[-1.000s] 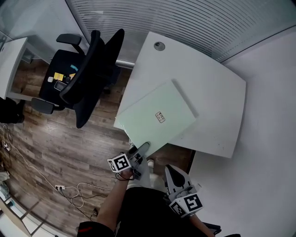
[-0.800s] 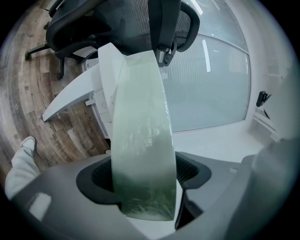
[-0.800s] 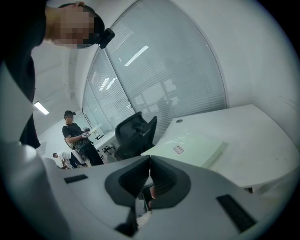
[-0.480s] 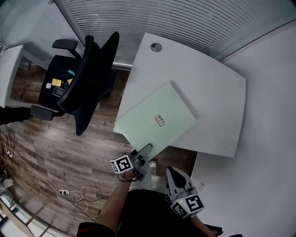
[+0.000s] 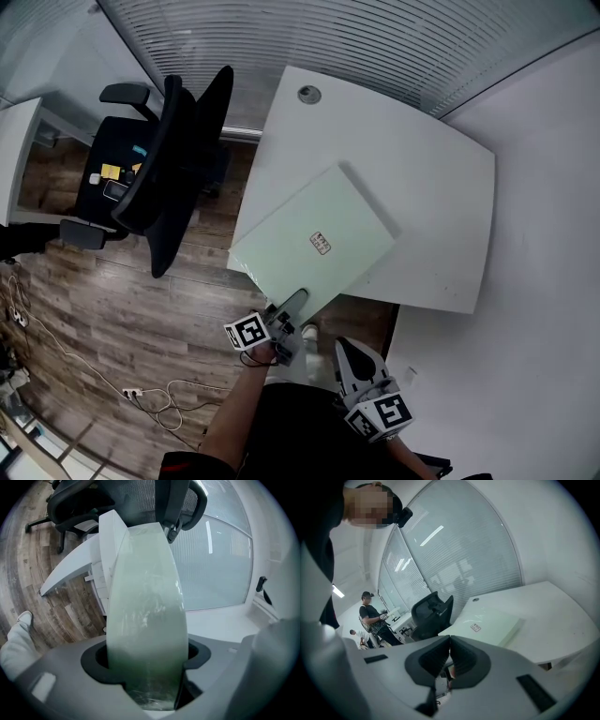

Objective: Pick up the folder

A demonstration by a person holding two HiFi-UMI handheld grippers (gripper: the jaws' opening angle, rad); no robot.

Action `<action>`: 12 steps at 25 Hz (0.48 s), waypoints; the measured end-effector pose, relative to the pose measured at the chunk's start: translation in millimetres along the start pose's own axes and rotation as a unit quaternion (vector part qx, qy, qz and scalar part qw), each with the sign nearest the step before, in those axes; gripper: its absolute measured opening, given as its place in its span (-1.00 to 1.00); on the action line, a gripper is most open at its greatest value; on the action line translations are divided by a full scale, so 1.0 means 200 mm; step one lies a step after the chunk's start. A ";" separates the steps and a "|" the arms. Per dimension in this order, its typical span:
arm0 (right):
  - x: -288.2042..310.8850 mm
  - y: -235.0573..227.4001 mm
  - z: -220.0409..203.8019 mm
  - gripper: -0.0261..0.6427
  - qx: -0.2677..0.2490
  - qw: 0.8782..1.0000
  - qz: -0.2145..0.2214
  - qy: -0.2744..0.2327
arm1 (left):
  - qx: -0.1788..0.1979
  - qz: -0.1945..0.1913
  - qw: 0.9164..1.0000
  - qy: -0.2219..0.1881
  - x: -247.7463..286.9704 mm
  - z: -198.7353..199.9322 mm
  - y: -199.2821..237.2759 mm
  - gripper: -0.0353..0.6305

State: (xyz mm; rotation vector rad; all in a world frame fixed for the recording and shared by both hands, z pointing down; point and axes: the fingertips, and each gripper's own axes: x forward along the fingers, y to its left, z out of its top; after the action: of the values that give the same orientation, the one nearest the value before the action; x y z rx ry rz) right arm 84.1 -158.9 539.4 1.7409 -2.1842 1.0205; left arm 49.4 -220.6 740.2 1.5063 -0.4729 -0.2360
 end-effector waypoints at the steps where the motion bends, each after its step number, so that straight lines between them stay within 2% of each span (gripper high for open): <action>1: 0.00 0.00 0.00 -0.93 0.003 1.000 -0.001 -0.001 | -0.002 -0.002 1.000 0.000 0.00 0.00 0.00 0.07; 7: -0.03 -0.01 0.00 -0.93 0.002 1.000 -0.006 -0.005 | -0.005 -0.012 1.000 0.002 -0.01 -0.01 -0.02 -0.01; 12: -0.05 0.00 -0.01 -0.93 0.003 1.000 0.000 -0.004 | -0.040 -0.004 0.999 -0.002 -0.05 -0.04 -0.02 -0.03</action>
State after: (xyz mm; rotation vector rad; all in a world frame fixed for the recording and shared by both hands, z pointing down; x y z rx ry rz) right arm 86.4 -149.8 535.3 1.7508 -2.1885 1.0232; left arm 44.5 -208.5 735.0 1.4303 -0.4551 -0.2620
